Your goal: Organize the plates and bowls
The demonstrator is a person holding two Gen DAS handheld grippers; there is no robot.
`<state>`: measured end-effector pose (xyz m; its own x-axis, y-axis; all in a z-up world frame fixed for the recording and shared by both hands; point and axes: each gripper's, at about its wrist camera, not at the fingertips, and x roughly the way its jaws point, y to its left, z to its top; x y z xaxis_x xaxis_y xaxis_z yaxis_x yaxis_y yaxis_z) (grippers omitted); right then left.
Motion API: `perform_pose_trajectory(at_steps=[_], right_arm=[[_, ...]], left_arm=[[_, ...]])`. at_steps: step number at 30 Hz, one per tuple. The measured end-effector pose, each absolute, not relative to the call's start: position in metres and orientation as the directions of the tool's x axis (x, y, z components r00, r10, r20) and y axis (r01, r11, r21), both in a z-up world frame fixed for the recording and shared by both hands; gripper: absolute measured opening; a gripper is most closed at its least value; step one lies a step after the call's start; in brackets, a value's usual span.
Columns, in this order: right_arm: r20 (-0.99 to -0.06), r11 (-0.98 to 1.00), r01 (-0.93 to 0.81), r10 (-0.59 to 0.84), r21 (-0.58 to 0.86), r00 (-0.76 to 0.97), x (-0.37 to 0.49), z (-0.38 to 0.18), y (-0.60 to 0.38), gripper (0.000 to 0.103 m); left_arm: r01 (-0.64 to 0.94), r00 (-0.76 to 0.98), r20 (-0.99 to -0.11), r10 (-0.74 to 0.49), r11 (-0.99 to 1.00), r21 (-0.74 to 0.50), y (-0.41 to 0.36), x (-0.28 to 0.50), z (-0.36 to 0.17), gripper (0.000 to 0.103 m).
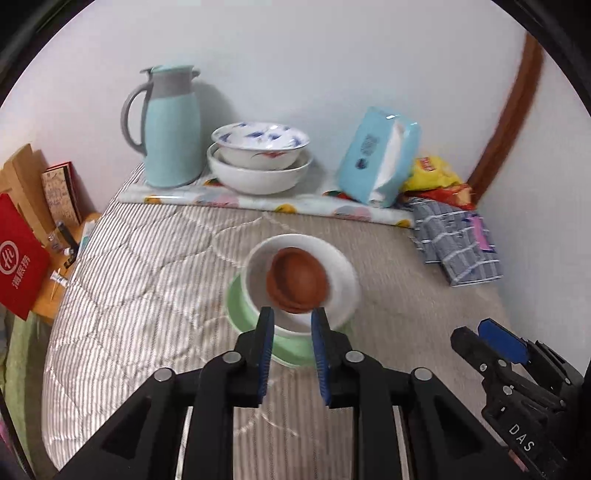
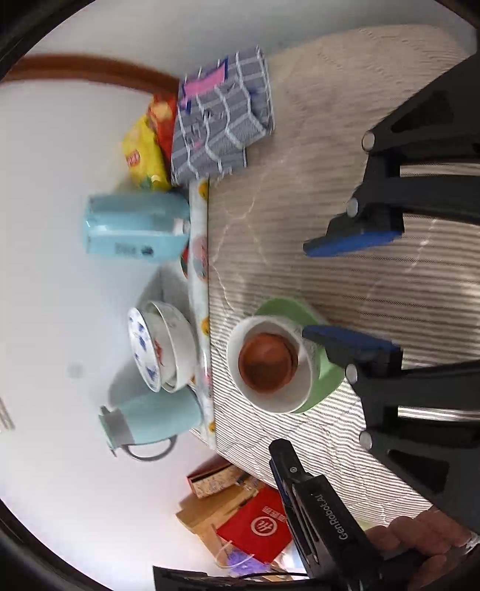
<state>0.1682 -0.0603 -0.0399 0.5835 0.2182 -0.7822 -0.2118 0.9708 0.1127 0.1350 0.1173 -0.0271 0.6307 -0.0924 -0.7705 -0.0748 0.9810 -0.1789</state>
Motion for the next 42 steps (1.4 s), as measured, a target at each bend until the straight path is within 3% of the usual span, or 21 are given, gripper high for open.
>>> perform_pose_trajectory(at_steps=[4,8,13,17,20,26,42], right_arm=[[-0.773,0.983,-0.170,0.157,0.064,0.614,0.145,-0.026,-0.077,0.047],[-0.768,0.989,-0.132,0.140,0.073,0.625,0.128,-0.019,-0.095,0.047],[-0.748,0.992,-0.115,0.120,0.059,0.652,0.100,-0.013,-0.110,0.048],[-0.729,0.993,-0.106,0.108,0.048,0.676,0.078,-0.010,-0.120,0.074],[-0.716,0.995,-0.091,0.090,0.037,0.692,0.063,-0.009,-0.129,0.091],[-0.708,0.997,-0.073,0.074,0.033,0.702,0.040,-0.008,-0.145,0.092],[-0.689,0.997,-0.063,0.068,0.031,0.721,0.013,0.000,-0.159,0.092]], left_arm=[[-0.051,0.674,-0.733,-0.092,0.984,-0.170,0.103,0.112,-0.013,0.031],[-0.046,0.706,-0.703,-0.078,0.987,-0.155,0.091,0.088,-0.002,0.049],[-0.060,0.734,-0.678,-0.048,0.989,-0.134,0.082,0.061,0.004,0.059],[-0.071,0.739,-0.673,-0.024,0.991,-0.114,0.074,0.042,0.005,0.070],[-0.068,0.741,-0.671,-0.019,0.992,-0.103,0.068,0.028,0.004,0.071],[-0.093,0.756,-0.654,0.031,0.994,-0.060,0.054,0.008,0.008,0.080],[-0.096,0.763,-0.645,0.036,0.994,-0.058,0.048,-0.008,0.010,0.081]])
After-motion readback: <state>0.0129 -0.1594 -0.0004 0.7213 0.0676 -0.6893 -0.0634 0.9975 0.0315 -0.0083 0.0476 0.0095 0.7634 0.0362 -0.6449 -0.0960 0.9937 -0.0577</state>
